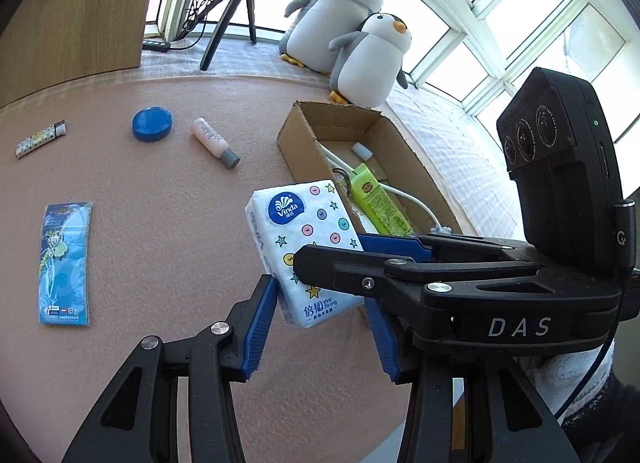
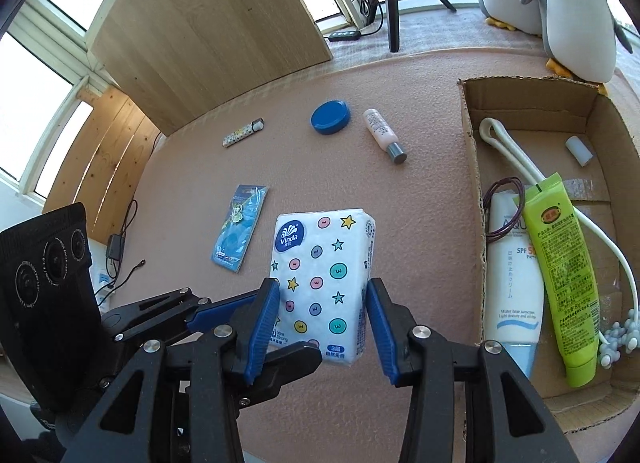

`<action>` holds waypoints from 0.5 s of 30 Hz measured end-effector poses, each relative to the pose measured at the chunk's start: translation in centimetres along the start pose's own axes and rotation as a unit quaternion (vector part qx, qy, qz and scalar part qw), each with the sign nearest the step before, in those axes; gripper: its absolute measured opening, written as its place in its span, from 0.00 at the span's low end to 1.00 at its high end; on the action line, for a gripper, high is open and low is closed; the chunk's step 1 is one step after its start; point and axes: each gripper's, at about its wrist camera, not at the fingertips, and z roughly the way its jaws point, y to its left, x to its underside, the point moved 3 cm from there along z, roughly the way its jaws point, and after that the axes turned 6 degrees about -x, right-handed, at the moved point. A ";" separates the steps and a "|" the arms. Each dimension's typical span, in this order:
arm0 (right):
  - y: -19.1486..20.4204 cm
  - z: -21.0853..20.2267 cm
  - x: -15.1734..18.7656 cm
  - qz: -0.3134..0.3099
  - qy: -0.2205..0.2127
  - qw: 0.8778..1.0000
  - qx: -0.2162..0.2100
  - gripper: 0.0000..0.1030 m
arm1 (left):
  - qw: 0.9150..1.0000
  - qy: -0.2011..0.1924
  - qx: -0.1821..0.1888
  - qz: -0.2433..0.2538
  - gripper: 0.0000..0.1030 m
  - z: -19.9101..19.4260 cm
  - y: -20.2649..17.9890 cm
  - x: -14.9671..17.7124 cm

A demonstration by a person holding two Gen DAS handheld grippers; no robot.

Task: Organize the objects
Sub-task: 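Lift the tissue pack with the right gripper and carry it toward the box, then lower the tissue pack into the box and open the right gripper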

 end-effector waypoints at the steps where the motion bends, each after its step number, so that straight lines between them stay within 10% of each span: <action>1: -0.3 -0.5 0.1 0.004 -0.005 1.000 0.000 0.40 | 1.000 0.001 0.003 0.005 0.47 0.1 -0.6 -0.1; 15: -5.0 -6.8 2.0 0.044 -0.054 0.997 0.030 0.40 | 0.996 0.012 0.006 0.091 0.47 2.9 -9.2 -0.5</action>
